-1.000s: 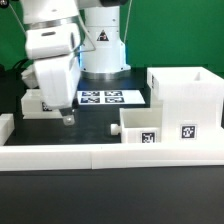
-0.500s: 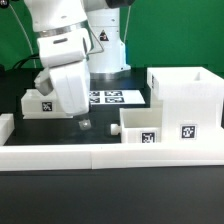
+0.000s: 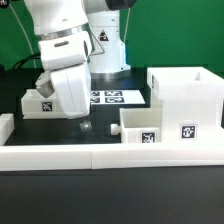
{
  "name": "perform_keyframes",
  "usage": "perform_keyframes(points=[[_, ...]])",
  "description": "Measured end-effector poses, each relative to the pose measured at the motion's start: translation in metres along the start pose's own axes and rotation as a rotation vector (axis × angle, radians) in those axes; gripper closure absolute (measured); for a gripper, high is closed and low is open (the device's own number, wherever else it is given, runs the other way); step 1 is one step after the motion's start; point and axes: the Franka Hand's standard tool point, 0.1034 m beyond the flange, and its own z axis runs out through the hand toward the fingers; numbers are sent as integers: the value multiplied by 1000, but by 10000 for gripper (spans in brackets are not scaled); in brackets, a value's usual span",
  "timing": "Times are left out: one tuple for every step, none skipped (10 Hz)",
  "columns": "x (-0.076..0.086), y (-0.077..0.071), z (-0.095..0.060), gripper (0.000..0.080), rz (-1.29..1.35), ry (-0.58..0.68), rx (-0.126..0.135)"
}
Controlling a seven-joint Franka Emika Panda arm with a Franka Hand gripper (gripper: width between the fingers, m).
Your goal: Assemble drawer
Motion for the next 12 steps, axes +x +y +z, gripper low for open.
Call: perform_keyframes(points=[[6, 1, 4, 151, -16, 0, 3], [14, 3, 5, 151, -46, -6, 3], [19, 4, 7, 151, -65, -11, 6], [21, 4, 9, 151, -86, -18, 12], [23, 4, 10, 151, -101, -29, 21], [21, 4, 10, 151, -97, -29, 21], [20, 3, 10, 151, -96, -29, 21], [20, 3, 10, 151, -96, -29, 21], [20, 3, 10, 151, -96, -29, 22], [21, 3, 10, 151, -100, -29, 22], [23, 4, 10, 151, -103, -29, 22], [24, 4, 10, 151, -101, -29, 22]])
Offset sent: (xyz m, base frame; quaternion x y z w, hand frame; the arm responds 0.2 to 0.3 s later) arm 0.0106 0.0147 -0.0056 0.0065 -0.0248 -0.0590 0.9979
